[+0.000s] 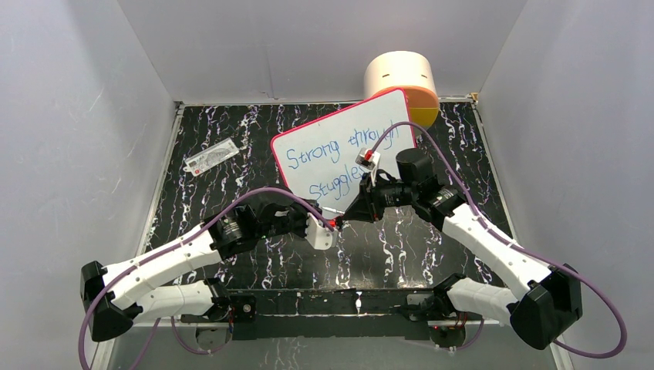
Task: Write a sentence on the whiteboard
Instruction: Close the whiteboard marker.
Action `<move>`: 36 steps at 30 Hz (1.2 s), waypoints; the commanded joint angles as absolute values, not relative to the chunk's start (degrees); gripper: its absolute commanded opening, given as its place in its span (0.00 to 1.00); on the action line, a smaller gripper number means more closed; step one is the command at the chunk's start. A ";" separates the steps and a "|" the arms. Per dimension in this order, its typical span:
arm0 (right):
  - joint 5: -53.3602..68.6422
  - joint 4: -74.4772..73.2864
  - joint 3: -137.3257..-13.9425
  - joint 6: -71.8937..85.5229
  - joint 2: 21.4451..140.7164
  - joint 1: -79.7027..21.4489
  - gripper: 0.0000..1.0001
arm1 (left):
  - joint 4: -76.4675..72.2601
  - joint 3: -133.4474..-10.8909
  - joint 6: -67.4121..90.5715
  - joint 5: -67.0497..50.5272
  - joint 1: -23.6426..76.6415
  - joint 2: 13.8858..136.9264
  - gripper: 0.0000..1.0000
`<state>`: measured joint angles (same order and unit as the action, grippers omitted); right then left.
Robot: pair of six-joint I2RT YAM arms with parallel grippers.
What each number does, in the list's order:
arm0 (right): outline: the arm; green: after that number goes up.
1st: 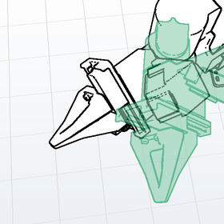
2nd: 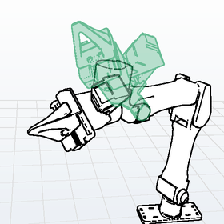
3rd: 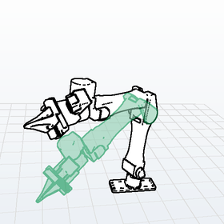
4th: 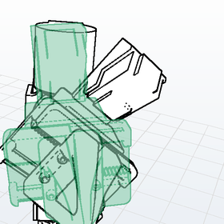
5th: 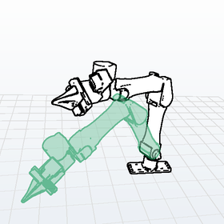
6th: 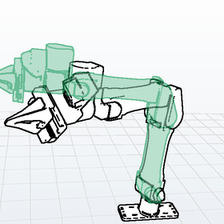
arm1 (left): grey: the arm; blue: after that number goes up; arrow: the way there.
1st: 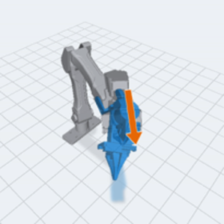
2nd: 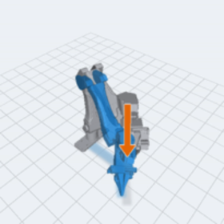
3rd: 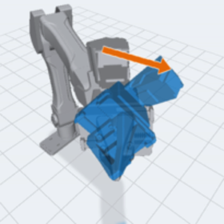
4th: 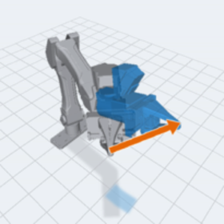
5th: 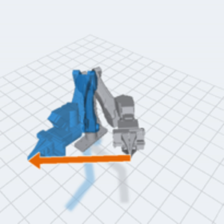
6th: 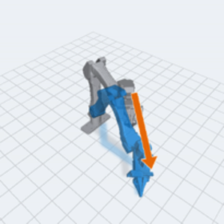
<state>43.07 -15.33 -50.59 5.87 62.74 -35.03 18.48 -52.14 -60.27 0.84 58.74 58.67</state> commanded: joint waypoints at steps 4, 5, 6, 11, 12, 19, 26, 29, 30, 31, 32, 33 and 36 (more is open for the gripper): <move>43.66 -13.32 -54.13 5.80 62.54 -35.43 0.00 | 19.24 -54.18 -60.32 0.00 59.37 58.60 0.00; 43.67 -13.33 -54.12 5.72 62.57 -35.42 0.00 | 19.28 -54.22 -60.30 0.00 59.41 58.76 0.00; 43.64 -13.42 -54.14 5.70 62.65 -35.43 0.00 | 19.33 -54.30 -60.29 0.00 59.50 58.98 0.00; 43.85 -13.47 -54.23 5.51 62.99 -35.47 0.00 | 19.17 -54.38 -60.30 0.00 59.50 59.24 0.00; 43.72 -13.54 -54.10 5.43 62.96 -35.46 0.00 | 19.23 -54.42 -60.29 0.00 59.50 59.24 0.00; 43.16 -13.71 -54.04 5.34 63.53 -35.55 0.00 | 19.21 -54.73 -60.16 0.00 59.50 58.99 0.00; 43.22 -13.13 -53.88 5.45 63.83 -35.61 0.00 | 19.26 -54.88 -60.03 0.00 59.59 58.69 0.00; 43.18 -12.65 -53.87 5.66 64.17 -35.74 0.00 | 19.40 -55.02 -59.98 -1.71 59.67 58.69 0.00; 43.17 -12.44 -53.88 5.67 64.22 -35.70 0.00 | 19.41 -54.90 -60.17 -1.61 59.68 58.78 0.00; 43.17 -12.44 -53.94 5.69 64.43 -35.76 0.00 | 19.59 -54.93 -60.34 -1.44 59.68 58.84 0.00; 43.09 -12.44 -53.96 5.69 64.57 -35.84 0.00 | 19.74 -54.93 -60.41 -1.53 59.68 58.91 0.00; 42.96 -12.46 -53.96 5.63 64.66 -35.83 0.00 | 19.82 -55.00 -60.32 -1.76 59.75 59.03 0.00; 42.88 -12.44 -54.07 5.52 64.85 -35.89 0.00 | 20.21 -55.26 -60.34 -2.19 59.85 59.14 0.00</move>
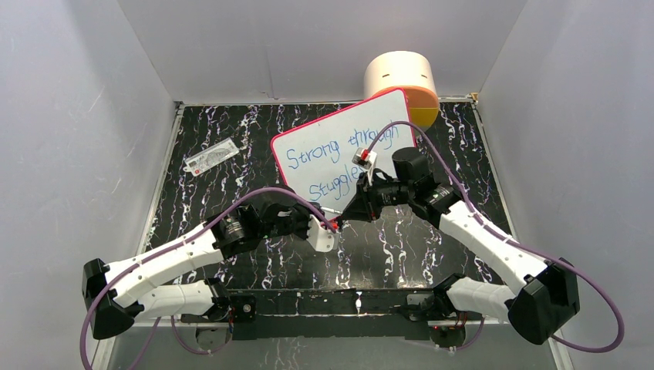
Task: Write a sentence on the whiteboard
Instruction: Close the whiteboard marker.
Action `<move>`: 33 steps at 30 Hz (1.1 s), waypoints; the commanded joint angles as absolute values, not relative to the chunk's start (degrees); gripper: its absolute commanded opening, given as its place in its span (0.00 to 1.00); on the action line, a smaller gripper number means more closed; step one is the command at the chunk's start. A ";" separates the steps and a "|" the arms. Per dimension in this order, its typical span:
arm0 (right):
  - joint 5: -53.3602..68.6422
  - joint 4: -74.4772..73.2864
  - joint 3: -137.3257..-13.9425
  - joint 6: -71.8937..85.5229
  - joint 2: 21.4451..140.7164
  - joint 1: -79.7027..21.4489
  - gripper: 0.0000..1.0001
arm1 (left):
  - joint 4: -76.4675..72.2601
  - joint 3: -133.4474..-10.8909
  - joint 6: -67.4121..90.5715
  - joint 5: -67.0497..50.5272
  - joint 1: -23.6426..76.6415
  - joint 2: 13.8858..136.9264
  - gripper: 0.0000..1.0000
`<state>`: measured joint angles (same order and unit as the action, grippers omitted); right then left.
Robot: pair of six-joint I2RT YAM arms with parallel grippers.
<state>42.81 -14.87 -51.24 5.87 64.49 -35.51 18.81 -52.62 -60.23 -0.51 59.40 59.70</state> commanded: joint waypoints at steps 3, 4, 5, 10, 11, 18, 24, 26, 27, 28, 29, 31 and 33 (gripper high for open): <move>42.66 -12.49 -54.16 5.52 65.40 -35.95 0.00 | 20.78 -55.72 -60.79 -2.35 60.07 59.68 0.00; 42.47 -12.49 -54.17 5.55 65.59 -35.99 0.00 | 21.26 -55.99 -60.94 -2.37 60.16 59.94 0.00; 42.31 -12.44 -54.26 5.63 65.81 -36.04 0.00 | 21.59 -56.32 -60.99 -2.49 60.24 60.28 0.00; 43.00 -10.68 -54.20 6.08 66.52 -36.25 0.00 | 22.75 -57.54 -61.38 -3.53 60.77 61.75 0.00; 43.09 -10.20 -54.18 6.22 66.61 -36.29 0.00 | 22.76 -57.71 -61.41 -3.84 60.86 61.98 0.00; 43.71 -6.02 -52.88 7.28 66.80 -36.39 0.00 | 22.83 -58.50 -60.57 -7.03 61.41 62.30 0.00; 42.77 -2.19 -52.05 7.91 68.61 -36.64 0.00 | 22.61 -60.08 -60.15 -8.23 62.64 62.90 0.00; 42.73 -0.82 -51.97 8.34 69.09 -36.65 0.00 | 22.52 -60.19 -60.39 -8.33 62.75 63.01 0.00; 42.67 -0.50 -51.88 8.57 69.15 -36.65 0.00 | 22.52 -60.18 -60.38 -8.45 62.82 63.02 0.00; 42.51 1.29 -51.42 8.63 69.00 -36.61 0.00 | 22.35 -60.16 -60.23 -8.22 62.84 63.02 0.00; 42.11 2.26 -50.93 8.62 68.69 -36.64 0.00 | 22.18 -60.20 -59.98 -7.61 62.84 62.90 0.00; 40.09 3.50 -49.97 8.26 68.14 -36.58 0.00 | 21.49 -60.29 -58.78 -4.95 62.84 62.57 0.02; 38.94 3.57 -49.75 7.75 68.18 -36.60 0.00 | 20.76 -60.36 -57.46 -1.49 62.84 61.85 0.10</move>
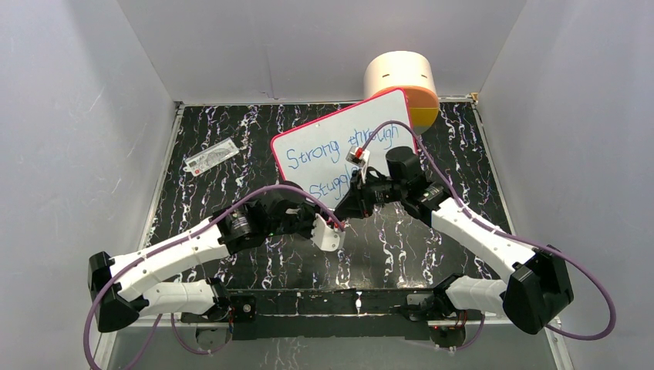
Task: Write a sentence on the whiteboard
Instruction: Close the whiteboard marker.
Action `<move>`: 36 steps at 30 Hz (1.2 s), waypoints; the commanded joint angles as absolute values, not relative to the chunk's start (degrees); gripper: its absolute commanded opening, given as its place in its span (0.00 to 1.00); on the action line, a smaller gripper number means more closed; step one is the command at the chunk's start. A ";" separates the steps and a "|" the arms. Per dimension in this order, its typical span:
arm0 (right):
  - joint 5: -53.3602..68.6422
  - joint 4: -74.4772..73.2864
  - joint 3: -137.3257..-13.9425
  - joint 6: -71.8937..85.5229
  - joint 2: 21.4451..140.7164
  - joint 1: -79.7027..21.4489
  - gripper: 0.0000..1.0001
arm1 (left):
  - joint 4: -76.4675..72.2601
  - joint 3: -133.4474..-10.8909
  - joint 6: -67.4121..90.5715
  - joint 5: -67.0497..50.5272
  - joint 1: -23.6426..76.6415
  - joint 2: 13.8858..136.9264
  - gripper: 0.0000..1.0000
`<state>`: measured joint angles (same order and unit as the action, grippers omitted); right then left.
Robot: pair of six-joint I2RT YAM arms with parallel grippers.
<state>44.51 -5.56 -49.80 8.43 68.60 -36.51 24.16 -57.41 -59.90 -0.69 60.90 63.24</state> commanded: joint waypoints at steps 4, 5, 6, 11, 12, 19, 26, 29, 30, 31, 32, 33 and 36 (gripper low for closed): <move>37.74 6.06 -48.15 7.55 67.67 -36.60 0.00 | 19.08 -60.34 -54.57 4.16 62.84 59.83 0.39; 36.96 7.55 -47.33 8.07 67.26 -36.64 0.00 | 18.63 -60.49 -52.90 4.89 62.84 59.29 0.45; 35.91 8.77 -46.62 8.31 66.84 -36.64 0.00 | 18.05 -60.86 -50.94 5.68 62.84 58.79 0.51; 30.47 16.65 -42.28 9.16 64.56 -36.65 0.00 | 10.24 -60.21 -35.15 13.96 62.76 56.33 0.71; 30.15 18.44 -41.31 9.30 64.10 -36.63 0.00 | 7.74 -59.70 -31.37 18.06 62.75 56.18 0.75; 27.89 30.66 -33.79 11.58 59.84 -36.64 0.00 | 9.64 -65.18 -5.54 31.88 62.55 60.70 0.79; 25.67 40.37 -28.37 14.54 56.71 -36.61 0.00 | 15.56 -67.93 18.36 28.94 57.54 62.52 0.73; 25.85 41.46 -27.68 15.13 56.73 -36.61 0.00 | 16.88 -68.28 27.62 21.21 52.43 63.62 0.63; 25.99 41.92 -27.47 15.23 56.74 -36.64 0.00 | 16.68 -68.06 30.92 17.84 50.79 63.97 0.57; 25.95 42.49 -27.12 15.54 56.70 -36.65 0.00 | 16.10 -67.76 32.53 15.38 49.55 64.37 0.53; 25.68 43.32 -26.51 15.84 56.49 -36.65 0.00 | 15.67 -67.59 33.62 13.67 48.59 64.89 0.49; 25.54 43.74 -26.18 15.97 56.31 -36.65 0.00 | 15.44 -67.62 34.51 12.60 48.38 65.35 0.46; 25.67 44.11 -26.01 16.01 56.10 -36.61 0.00 | 14.88 -67.59 36.09 10.43 47.50 66.75 0.41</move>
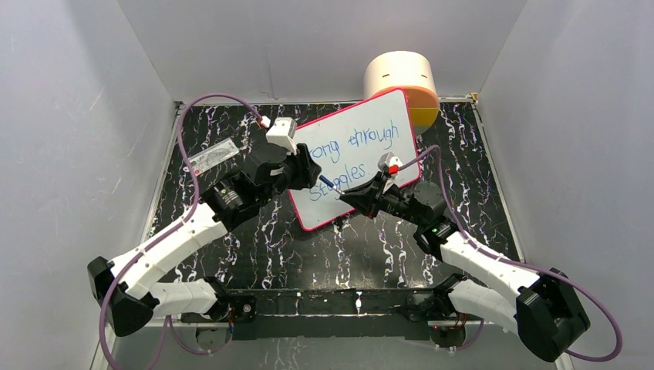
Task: Write a sentence on the whiteboard
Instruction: Close the whiteboard marker.
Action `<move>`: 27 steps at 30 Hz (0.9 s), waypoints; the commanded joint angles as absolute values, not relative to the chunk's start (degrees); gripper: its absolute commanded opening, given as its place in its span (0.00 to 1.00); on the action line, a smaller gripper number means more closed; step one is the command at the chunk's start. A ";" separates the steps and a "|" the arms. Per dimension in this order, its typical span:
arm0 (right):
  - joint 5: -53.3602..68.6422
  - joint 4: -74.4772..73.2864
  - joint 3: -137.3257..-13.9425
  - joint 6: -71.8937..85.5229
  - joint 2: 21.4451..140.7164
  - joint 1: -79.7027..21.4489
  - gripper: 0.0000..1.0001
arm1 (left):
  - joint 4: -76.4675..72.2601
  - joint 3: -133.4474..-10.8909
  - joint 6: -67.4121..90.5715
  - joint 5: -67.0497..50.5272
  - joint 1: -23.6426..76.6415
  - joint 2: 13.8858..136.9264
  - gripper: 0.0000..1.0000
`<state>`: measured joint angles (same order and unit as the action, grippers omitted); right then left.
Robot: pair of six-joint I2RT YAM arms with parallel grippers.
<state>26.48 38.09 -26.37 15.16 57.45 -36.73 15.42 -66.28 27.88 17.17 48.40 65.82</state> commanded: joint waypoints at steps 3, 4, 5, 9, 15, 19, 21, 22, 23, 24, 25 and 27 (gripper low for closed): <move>25.92 44.27 -26.02 16.02 56.33 -36.64 0.00 | 13.94 -67.62 37.26 8.18 46.54 67.92 0.36; 25.93 44.37 -26.02 16.08 56.44 -36.65 0.00 | 13.51 -67.50 37.41 7.77 46.43 68.12 0.35; 25.93 44.43 -26.02 16.10 56.43 -36.58 0.00 | 12.99 -67.30 37.39 7.40 46.38 68.39 0.35; 25.90 44.52 -26.02 16.12 56.34 -36.61 0.00 | 13.32 -67.40 37.65 6.50 46.00 69.61 0.31; 25.24 45.35 -25.85 16.87 56.65 -36.58 0.00 | 13.36 -67.33 37.96 4.13 45.85 70.67 0.18; 24.40 46.74 -25.40 17.69 56.67 -36.58 0.00 | 13.92 -67.13 39.30 1.68 45.86 71.40 0.04; 23.64 48.26 -24.79 18.16 56.30 -36.62 0.00 | 13.43 -66.15 40.64 0.31 45.85 71.31 0.00; 23.37 48.98 -24.63 18.34 56.17 -36.59 0.00 | 13.10 -65.42 41.74 0.06 45.83 71.17 0.00; 23.31 49.69 -24.55 18.55 56.09 -36.60 0.00 | 12.25 -64.50 42.91 -1.51 45.80 70.93 0.00; 23.32 50.68 -24.41 18.85 56.02 -36.64 0.00 | 11.27 -63.45 44.15 -2.79 45.87 70.74 0.00; 23.23 52.19 -24.10 19.17 55.86 -36.61 0.00 | 10.32 -62.50 45.57 -3.94 45.83 70.60 0.00; 23.02 54.44 -23.83 19.42 55.53 -36.59 0.00 | 9.02 -60.77 48.17 -5.68 45.80 70.58 0.00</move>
<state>25.06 42.17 -23.49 18.13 57.36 -36.64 11.03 -64.20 41.85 3.03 44.84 71.05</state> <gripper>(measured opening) 0.207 0.007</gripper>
